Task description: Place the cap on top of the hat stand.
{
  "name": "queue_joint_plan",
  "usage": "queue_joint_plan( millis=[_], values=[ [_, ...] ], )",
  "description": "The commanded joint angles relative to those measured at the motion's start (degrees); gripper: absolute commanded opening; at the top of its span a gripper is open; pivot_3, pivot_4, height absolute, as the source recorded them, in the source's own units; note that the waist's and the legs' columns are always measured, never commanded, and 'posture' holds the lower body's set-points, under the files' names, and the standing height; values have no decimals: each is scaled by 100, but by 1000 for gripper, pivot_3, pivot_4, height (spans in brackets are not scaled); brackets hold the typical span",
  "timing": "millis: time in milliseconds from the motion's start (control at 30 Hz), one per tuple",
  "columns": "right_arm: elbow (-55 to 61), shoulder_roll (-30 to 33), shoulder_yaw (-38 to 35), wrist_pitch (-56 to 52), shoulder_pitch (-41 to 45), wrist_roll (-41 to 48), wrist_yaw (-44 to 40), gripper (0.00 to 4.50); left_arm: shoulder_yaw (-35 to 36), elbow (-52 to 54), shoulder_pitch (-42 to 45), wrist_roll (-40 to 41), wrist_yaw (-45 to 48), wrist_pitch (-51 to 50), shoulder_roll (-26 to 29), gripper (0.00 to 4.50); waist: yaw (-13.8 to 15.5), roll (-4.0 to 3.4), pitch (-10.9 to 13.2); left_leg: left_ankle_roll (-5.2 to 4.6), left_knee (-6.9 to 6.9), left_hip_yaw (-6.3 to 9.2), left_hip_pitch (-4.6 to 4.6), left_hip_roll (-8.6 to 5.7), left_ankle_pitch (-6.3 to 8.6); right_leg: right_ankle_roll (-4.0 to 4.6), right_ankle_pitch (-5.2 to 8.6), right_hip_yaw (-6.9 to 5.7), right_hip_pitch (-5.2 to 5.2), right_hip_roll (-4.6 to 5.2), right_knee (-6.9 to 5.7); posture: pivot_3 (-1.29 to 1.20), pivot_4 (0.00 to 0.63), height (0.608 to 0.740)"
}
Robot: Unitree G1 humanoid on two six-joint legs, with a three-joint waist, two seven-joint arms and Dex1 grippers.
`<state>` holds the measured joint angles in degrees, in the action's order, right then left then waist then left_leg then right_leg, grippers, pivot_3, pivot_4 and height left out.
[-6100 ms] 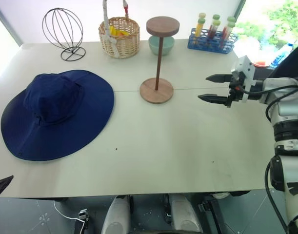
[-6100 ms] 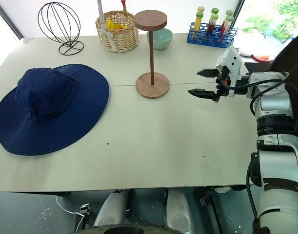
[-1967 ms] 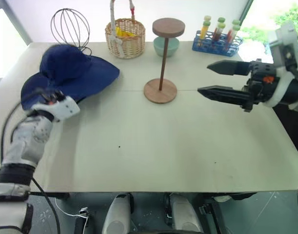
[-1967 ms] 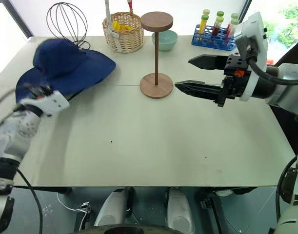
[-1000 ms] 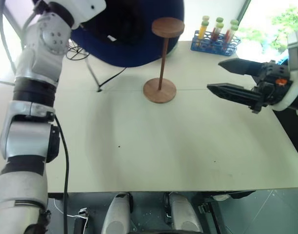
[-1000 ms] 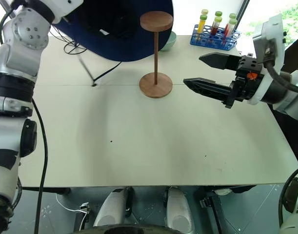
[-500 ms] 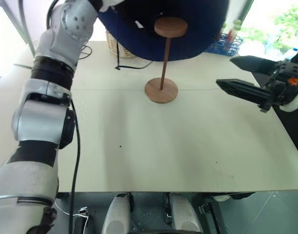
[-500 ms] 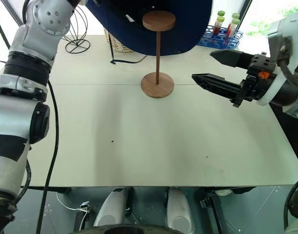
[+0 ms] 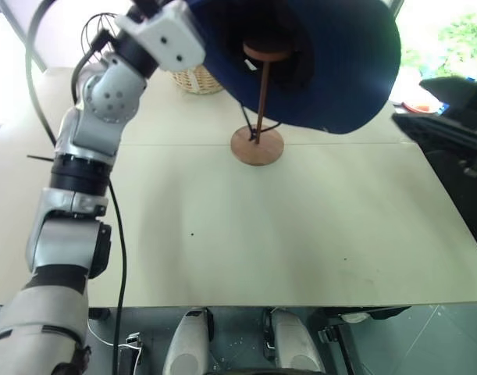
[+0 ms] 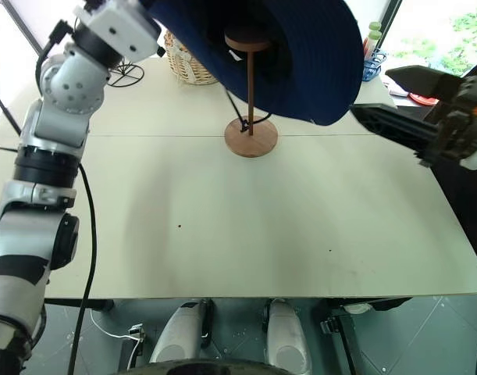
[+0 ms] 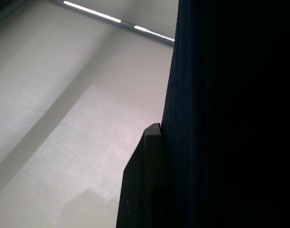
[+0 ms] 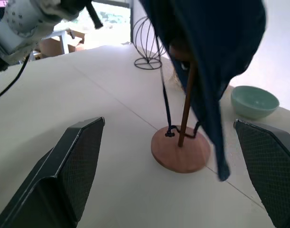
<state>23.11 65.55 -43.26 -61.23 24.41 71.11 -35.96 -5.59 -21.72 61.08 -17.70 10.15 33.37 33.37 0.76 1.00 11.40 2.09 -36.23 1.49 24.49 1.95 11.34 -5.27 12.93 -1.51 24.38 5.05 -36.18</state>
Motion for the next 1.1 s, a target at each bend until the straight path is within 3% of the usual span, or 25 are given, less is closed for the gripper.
queue_joint_plan(
  millis=[33,200,433,733,1100],
  values=[
    [-93,181,-449,-60,-19,189,119,4500,155,642,-427,85,3,445,113,43,0,-1,-1,0,-2,0,-3,0,0,0,0,1,-5,0,-1,0,150,740],
    [-78,254,-586,-56,-171,177,127,4500,257,881,-1024,-128,-161,550,129,43,1,-1,-1,-1,-7,0,-7,0,-1,10,-6,1,-9,-1,0,0,150,740],
    [-73,275,-526,-32,-191,192,195,4500,284,435,-1684,-629,-581,735,318,43,-11,-6,-5,-1,-6,-7,-12,1,-1,8,-10,8,-9,-1,2,0,150,740],
    [-121,328,-340,4,-210,75,122,4500,-61,92,-2624,-1519,-1216,1416,429,43,7,-7,-5,0,-7,-12,-11,4,-1,18,-5,13,-9,-1,7,0,150,740],
    [48,208,-234,18,-433,43,92,4500,-652,-600,-2662,-2470,-1455,1509,739,43,1,-9,-7,0,-4,-15,-13,5,0,25,-1,15,-8,-1,6,0,150,740]
  ],
)
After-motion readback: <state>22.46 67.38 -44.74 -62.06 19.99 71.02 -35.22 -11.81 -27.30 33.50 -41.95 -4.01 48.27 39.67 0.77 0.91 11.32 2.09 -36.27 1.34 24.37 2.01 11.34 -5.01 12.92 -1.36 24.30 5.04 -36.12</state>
